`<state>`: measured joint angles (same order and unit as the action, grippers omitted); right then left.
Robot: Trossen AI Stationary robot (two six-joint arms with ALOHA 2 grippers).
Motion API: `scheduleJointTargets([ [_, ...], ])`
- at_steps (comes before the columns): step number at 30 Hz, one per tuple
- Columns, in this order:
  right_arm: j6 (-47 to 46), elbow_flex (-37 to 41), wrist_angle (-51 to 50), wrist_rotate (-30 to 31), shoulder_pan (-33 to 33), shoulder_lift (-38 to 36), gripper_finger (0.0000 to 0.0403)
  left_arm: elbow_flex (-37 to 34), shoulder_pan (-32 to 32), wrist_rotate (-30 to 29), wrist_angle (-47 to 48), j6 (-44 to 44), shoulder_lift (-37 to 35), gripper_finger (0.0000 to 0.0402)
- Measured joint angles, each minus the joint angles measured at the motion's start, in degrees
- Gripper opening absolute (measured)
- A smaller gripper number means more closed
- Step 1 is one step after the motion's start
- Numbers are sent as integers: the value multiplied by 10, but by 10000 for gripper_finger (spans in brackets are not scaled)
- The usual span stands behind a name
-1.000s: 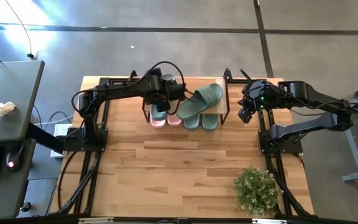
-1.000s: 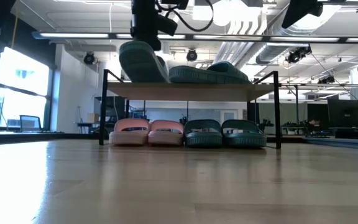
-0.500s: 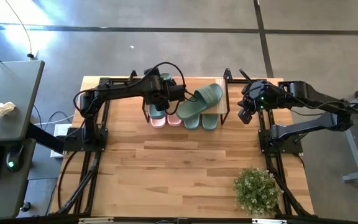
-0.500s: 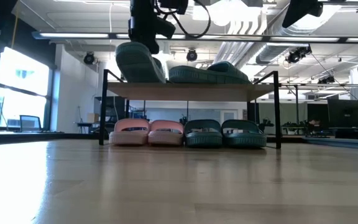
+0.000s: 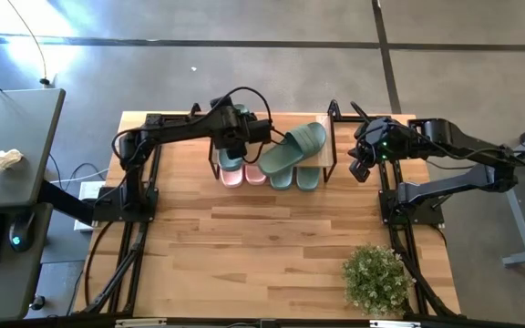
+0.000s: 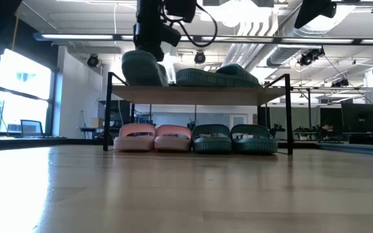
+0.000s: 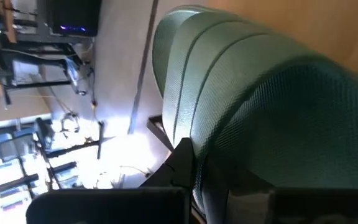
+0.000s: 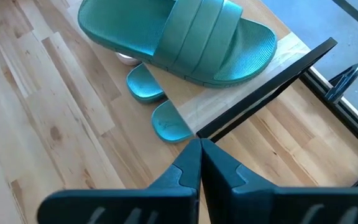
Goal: Pick and place slides into the shelf
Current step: Adjust the green slides on and under the shelf
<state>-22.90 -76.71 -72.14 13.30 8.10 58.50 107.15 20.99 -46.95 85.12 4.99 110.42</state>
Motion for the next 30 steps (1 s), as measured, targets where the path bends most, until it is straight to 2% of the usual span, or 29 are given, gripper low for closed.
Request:
scheduleJointTargets([
  [6, 0, 0, 0, 0, 0, 0, 0, 0, 0, -4, 5, -6, 21, 2],
  [24, 4, 0, 0, 0, 0, 0, 0, 0, 0, -11, 25, -2, 20, 7],
  [30, 4, 0, 0, 0, 0, 0, 0, 0, 0, -11, 25, -6, 20, 21],
])
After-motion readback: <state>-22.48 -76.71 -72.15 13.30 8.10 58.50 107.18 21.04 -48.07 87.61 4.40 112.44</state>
